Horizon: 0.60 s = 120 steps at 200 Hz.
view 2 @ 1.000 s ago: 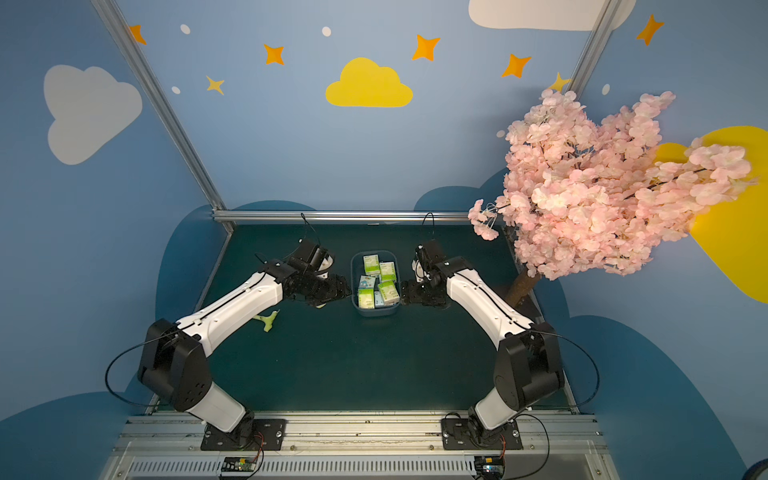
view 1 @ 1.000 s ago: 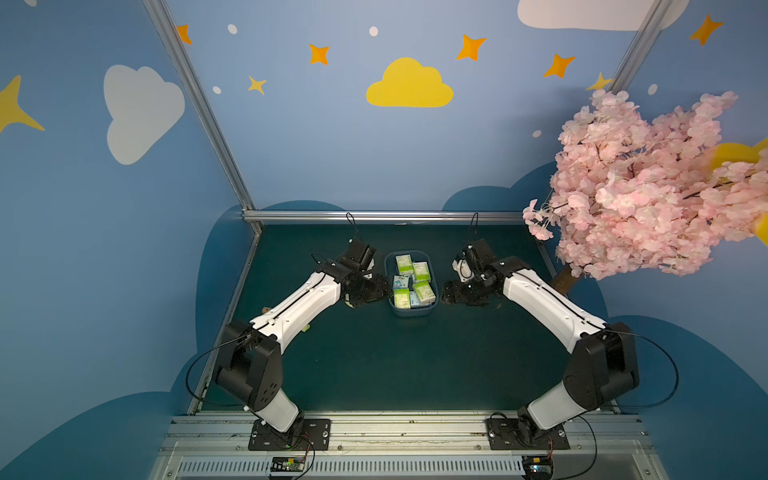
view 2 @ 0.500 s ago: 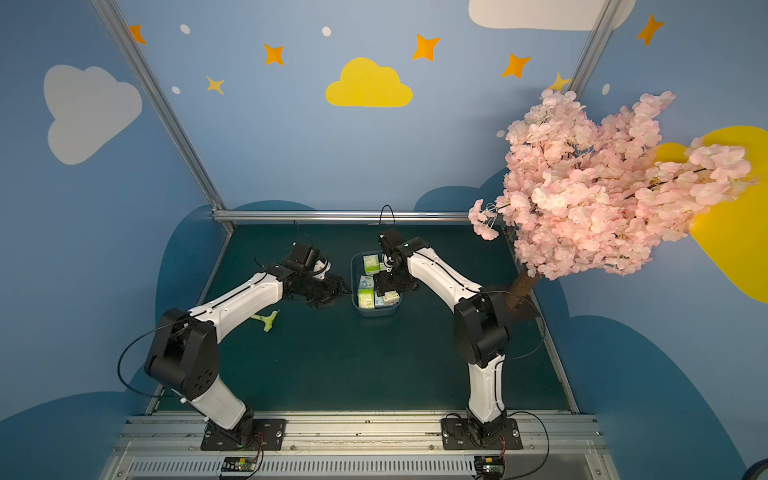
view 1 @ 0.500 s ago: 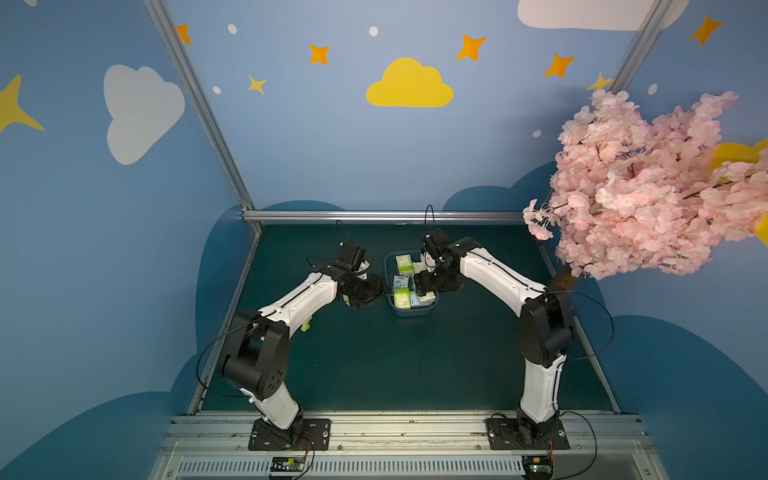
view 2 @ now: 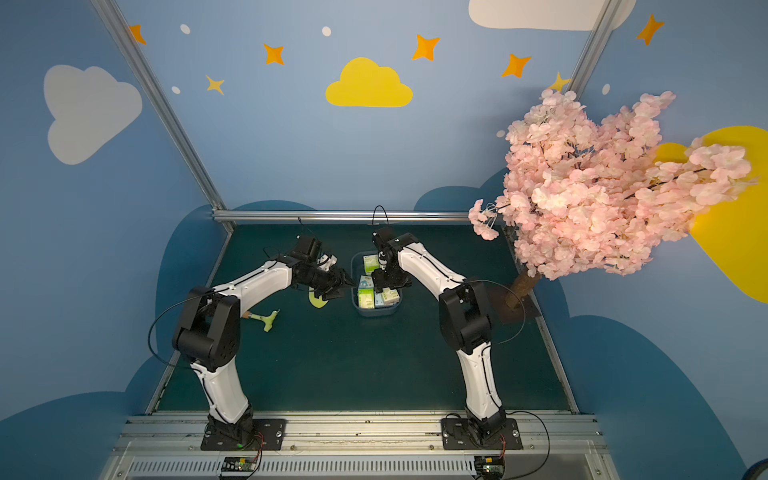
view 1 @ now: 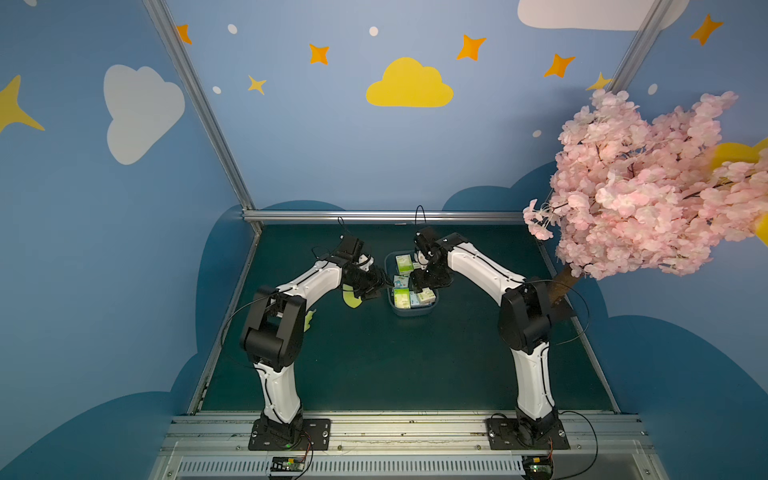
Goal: Take the pocket tissues out of the storage box
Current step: Pick up the pocket tissues from the storage box.
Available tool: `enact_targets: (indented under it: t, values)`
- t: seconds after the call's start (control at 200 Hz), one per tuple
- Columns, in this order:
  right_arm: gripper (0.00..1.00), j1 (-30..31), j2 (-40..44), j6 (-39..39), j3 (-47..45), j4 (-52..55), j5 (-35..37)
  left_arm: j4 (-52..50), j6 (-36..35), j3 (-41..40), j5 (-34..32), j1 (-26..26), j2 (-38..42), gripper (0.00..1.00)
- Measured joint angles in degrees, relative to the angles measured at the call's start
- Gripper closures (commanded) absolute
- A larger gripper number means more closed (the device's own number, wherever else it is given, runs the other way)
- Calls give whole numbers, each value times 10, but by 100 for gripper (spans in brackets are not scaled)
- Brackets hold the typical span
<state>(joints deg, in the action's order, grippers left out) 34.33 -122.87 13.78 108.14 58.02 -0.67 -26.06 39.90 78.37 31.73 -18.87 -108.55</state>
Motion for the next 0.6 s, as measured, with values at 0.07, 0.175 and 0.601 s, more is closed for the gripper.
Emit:
enact_targets:
  t: [0.07,0.175,0.601]
  values:
    - [27,0,-14,-1,16,4,2,-1,-2,12,4,0,-13,40]
    - [27,0,-37,-1,36,10,4,0,-6,28,11,0,-35,43]
    - [26,5,-62,-7,52,28,10,-4,-11,55,29,0,-78,57]
